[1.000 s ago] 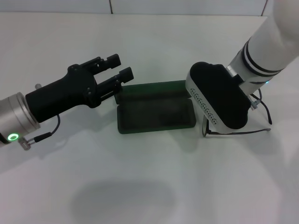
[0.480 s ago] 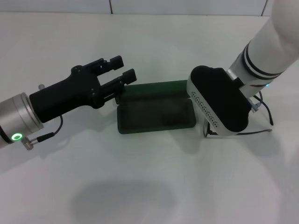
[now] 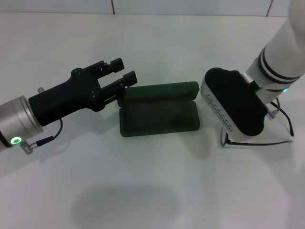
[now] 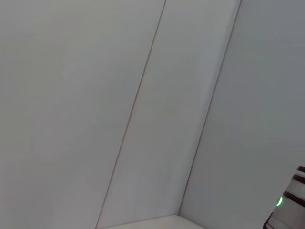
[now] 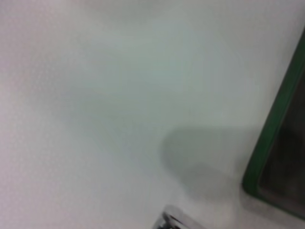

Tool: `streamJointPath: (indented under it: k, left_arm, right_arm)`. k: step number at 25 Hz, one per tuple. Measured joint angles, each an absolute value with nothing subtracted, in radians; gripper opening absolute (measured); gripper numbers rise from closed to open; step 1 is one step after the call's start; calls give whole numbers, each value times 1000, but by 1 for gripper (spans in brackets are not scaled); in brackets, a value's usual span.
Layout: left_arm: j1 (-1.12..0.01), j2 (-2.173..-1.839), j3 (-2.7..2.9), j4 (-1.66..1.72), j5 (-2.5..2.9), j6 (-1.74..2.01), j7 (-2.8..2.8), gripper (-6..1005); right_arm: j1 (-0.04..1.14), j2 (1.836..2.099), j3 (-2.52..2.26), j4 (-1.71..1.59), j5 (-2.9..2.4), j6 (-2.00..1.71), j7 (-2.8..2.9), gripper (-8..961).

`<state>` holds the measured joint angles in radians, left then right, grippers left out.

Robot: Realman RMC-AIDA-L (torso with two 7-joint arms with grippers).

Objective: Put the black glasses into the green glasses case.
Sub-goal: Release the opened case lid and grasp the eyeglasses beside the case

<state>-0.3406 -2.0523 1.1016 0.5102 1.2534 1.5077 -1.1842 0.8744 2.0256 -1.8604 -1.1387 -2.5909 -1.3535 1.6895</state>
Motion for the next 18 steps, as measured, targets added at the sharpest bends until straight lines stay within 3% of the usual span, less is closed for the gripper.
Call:
streamJointPath:
  k: [7,10,18]
  left_arm:
    - [-342,-2052,1101,510,1253,1499,-1188,575]
    - [-342,-2052,1101,510,1253,1499,-1187,574]
    - [-342,-2057,1101,510,1253,1495,-1184,573]
  right_arm:
    - [851,2026,-1840,-1167,-2642,-1356,1700,480]
    - [851,2025,-1839,-1171,-2647,-1357,1701,384]
    - [850,2025,-1845,-1171,-2648,-1350,1691,381]
